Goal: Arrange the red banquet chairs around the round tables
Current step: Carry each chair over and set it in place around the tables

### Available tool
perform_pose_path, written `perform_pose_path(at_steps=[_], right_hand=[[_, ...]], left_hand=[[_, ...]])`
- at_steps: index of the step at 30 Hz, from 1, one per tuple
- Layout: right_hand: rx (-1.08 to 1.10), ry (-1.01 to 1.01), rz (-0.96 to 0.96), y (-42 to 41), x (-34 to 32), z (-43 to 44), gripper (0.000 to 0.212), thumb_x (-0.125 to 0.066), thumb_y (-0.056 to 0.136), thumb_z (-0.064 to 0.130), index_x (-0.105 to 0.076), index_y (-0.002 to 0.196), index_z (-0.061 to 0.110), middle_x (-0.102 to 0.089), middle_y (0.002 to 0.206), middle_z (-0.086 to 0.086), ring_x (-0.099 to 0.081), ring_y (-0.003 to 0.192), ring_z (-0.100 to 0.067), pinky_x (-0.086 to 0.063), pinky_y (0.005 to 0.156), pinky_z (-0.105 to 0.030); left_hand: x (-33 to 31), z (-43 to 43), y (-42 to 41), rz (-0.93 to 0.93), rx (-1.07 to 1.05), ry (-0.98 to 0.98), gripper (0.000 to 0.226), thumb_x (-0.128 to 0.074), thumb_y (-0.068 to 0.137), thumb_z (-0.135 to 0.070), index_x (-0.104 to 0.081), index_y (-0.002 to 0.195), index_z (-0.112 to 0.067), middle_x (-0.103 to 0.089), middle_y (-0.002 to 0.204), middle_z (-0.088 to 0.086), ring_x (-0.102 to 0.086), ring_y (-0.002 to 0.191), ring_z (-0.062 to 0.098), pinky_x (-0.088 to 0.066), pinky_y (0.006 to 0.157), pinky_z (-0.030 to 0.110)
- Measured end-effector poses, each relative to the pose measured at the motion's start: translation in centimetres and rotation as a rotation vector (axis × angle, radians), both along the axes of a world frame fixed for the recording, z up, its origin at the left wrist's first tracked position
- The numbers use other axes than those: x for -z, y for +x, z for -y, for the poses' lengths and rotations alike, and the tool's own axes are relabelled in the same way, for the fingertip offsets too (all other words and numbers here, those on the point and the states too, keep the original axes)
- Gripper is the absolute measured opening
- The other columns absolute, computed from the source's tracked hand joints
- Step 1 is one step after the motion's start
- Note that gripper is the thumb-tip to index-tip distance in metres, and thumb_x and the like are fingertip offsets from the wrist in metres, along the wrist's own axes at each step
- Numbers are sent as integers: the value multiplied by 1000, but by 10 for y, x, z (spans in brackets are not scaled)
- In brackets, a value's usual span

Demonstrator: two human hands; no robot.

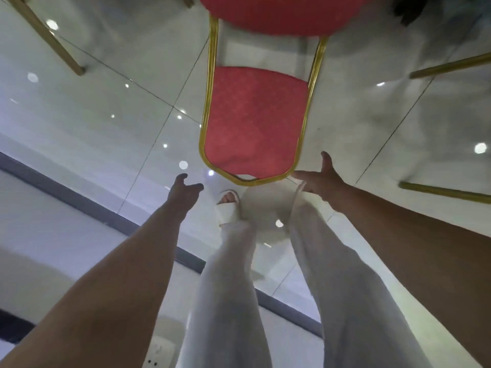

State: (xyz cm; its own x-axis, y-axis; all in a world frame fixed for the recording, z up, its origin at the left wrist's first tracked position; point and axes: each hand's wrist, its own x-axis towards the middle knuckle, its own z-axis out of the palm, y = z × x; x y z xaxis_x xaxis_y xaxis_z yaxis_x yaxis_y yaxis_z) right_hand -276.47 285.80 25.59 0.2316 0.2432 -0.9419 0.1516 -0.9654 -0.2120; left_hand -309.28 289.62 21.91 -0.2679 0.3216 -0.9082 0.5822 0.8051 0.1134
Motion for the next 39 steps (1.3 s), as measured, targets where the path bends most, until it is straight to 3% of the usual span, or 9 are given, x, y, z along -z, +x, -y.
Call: perform_pose_path(at_steps=[5,10,14,17,22,27,30,36,39], right_hand=[[108,-47,60,5,148,-31,123,-81,71,54,5,156,27,-19,162,-11,-30,143,-38,-32,111,-57],[369,-1,67,10,271,-39,113,-85,66,51,-15,150,20,-38,150,-13,-43,132,-35,-36,109,-56],[449,-18,75,21,308,-58,100,-86,64,51,-35,143,18,-52,140,-7,-55,112,-25,-44,96,-43],[291,-81,-12,32,286,-56,94,-82,69,51,-40,146,17,-50,145,-5,-57,106,-19,-41,84,-33],[190,-43,9,23,178,-16,83,-80,75,47,-45,142,15,-58,136,-6,-58,90,-16,-43,68,-26],[122,-267,-69,13,3,24,78,-79,77,47,-44,140,17,-61,108,-6,-57,88,-29,-46,87,-57],[99,-295,-83,9,-104,47,87,-78,75,54,-39,145,18,-58,125,-9,-56,109,-36,-43,96,-63],[6,-322,-136,18,-276,58,98,-79,70,61,-32,147,20,-42,148,-10,-45,129,-39,-45,96,-59],[-39,-261,-122,27,-337,51,90,-78,73,59,-35,143,25,-43,145,-7,-47,125,-38,-49,90,-55]], left_hand=[[134,-30,12,53,-189,62,79,-69,85,-42,-29,151,-24,-40,149,11,-42,132,33,-36,106,45],[246,-51,3,105,-278,119,103,-78,73,-54,-20,153,-23,-45,142,7,-46,125,28,-33,106,43],[282,-54,7,246,-350,140,65,-72,82,-50,-42,131,-20,-60,118,-2,-59,95,12,-46,74,28],[266,-57,6,250,-345,127,46,-69,84,-50,-55,115,-18,-65,107,-3,-61,96,14,-48,73,28],[157,-37,-15,123,-265,92,49,-65,82,-59,-59,109,-19,-65,99,-3,-59,86,15,-47,76,34],[-38,-1,-35,93,-219,13,39,-68,82,-55,-61,91,-18,-64,82,2,-61,75,19,-51,62,32],[-160,13,-47,123,-164,-8,31,-67,88,-44,-63,95,-14,-68,88,7,-65,71,21,-54,49,29],[-341,-2,-52,278,-26,-47,26,-65,92,-34,-56,114,-22,-71,94,10,-71,76,29,-59,59,38],[-392,-20,-49,291,130,-48,18,-59,93,-35,-57,110,-31,-63,70,0,-59,56,17,-54,57,30]])
